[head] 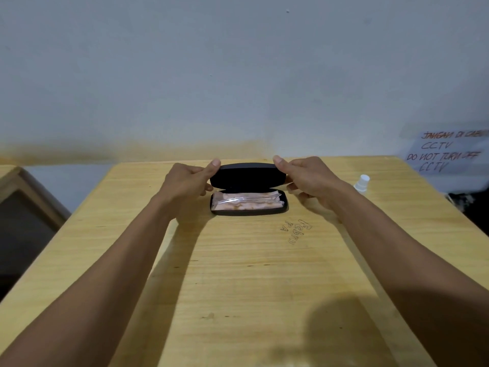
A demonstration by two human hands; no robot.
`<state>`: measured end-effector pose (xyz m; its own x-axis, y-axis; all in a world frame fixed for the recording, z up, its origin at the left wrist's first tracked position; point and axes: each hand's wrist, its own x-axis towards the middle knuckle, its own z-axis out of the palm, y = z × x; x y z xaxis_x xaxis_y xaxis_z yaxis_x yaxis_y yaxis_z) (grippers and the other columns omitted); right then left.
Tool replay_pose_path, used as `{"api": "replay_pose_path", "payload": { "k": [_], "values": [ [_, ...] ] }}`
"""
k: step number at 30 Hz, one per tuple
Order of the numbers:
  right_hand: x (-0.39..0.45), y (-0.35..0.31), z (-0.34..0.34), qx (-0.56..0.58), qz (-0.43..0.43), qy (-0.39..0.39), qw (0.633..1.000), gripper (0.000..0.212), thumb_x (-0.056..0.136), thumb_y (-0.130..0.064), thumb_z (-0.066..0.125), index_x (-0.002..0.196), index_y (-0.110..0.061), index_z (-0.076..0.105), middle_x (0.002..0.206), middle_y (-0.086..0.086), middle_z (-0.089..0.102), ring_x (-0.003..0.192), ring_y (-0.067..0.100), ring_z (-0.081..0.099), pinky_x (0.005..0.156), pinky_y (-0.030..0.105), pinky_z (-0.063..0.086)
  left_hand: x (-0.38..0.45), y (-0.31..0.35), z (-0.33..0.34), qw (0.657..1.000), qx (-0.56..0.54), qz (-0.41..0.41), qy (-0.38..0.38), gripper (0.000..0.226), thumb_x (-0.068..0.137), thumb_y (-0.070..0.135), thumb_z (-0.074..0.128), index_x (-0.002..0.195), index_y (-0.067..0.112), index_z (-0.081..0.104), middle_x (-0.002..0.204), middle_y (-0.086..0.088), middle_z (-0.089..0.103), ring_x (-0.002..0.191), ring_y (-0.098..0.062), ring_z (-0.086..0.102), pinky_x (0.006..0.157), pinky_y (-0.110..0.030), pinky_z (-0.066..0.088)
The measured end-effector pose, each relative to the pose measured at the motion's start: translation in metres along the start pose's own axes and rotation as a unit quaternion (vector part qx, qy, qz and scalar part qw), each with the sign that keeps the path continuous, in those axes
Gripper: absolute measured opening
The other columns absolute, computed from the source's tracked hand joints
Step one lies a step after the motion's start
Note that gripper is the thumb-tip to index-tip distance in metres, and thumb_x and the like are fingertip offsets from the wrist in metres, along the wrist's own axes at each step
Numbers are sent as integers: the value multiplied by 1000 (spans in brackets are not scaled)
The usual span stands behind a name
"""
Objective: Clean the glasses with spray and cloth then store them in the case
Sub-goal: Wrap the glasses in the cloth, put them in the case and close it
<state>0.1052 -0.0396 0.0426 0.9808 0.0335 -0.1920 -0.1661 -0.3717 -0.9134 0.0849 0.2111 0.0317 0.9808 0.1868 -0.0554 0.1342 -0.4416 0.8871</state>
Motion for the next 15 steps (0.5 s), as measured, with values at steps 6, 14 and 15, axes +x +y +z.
{"api": "replay_pose_path", "payload": {
  "k": [6, 14, 15],
  "values": [
    [8, 2, -4, 3, 7, -40, 999, 54, 89, -52, 68, 108, -1, 70, 94, 9, 69, 77, 17, 57, 57, 28, 38, 4, 2, -4, 998, -17, -16, -58, 43, 86, 56, 61, 100, 19, 78, 92, 0, 76, 74, -8, 63, 59, -19, 40],
    [0, 10, -5, 55, -17, -71, 996, 31, 89, -38, 73, 103, -10, 76, 94, 7, 74, 81, 26, 50, 53, 25, 34, 4, 1, -13, 991, -13, -29, -130, 40, 82, 49, 68, 104, 17, 77, 107, 0, 74, 96, -15, 64, 82, -30, 37],
    [-3, 11, -5, 64, -23, -73, 995, 30, 90, -33, 72, 106, -8, 75, 100, 8, 75, 78, 24, 58, 51, 20, 38, 2, 0, -13, 990, -22, -23, -134, 39, 82, 46, 69, 105, 16, 77, 109, 1, 74, 97, -15, 63, 78, -25, 39]
  ]
}}
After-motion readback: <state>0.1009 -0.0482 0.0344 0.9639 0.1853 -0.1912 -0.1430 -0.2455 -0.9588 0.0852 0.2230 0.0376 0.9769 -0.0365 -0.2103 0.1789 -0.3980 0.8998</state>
